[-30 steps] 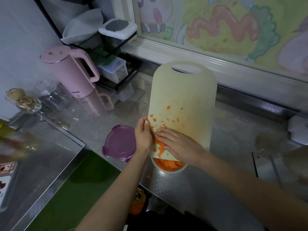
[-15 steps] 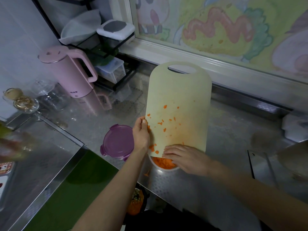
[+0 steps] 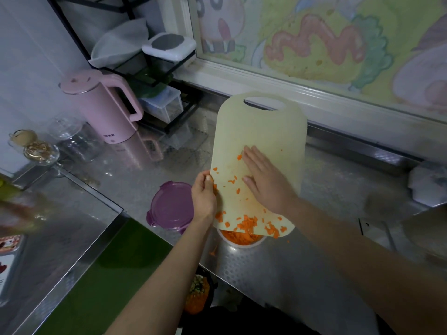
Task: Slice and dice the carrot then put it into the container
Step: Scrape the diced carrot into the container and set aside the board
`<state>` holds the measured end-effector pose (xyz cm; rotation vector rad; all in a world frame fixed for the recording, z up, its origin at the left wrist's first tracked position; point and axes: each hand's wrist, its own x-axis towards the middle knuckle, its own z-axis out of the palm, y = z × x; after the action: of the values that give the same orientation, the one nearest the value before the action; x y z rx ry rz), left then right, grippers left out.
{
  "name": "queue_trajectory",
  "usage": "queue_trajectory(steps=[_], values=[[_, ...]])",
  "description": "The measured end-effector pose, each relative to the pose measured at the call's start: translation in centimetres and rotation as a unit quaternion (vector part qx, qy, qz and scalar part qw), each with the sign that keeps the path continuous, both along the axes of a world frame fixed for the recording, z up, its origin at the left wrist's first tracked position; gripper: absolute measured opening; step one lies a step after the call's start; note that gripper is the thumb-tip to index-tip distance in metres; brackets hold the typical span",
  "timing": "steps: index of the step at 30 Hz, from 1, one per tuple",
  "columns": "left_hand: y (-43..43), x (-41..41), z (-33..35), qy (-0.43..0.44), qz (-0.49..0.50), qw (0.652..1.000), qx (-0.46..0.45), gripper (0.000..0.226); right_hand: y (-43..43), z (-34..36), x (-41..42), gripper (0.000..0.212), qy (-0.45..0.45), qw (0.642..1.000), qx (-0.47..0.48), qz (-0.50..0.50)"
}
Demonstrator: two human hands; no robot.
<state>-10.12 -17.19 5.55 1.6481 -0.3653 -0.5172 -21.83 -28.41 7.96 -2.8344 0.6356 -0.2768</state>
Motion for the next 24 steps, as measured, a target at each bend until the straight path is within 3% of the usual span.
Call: queue_trajectory(steps=[10,18,21,24], values=[[0.3,0.2,-0.4,0.011,0.012,1.0,0.009,0.024,4.1,-5.3,-4.8,0.051,0.091,0.974,-0.116,0.171],[0.2,0.2,-0.6,0.015,0.007,1.0,0.023,0.024,4.7,-6.9,-7.3,0.052,0.08,0.962,-0.094,0.245],[0.3,0.2,-0.4,0.015,0.015,1.0,0.022,0.023,3.8,-4.6,-6.3,0.048,0.021,0.974,-0.074,0.214],[0.7,0.1,-0.2,0.008,0.023,0.999,0.021,0.022,1.7,-2.6,-5.3,0.047,-0.048,0.993,-0.04,0.102]])
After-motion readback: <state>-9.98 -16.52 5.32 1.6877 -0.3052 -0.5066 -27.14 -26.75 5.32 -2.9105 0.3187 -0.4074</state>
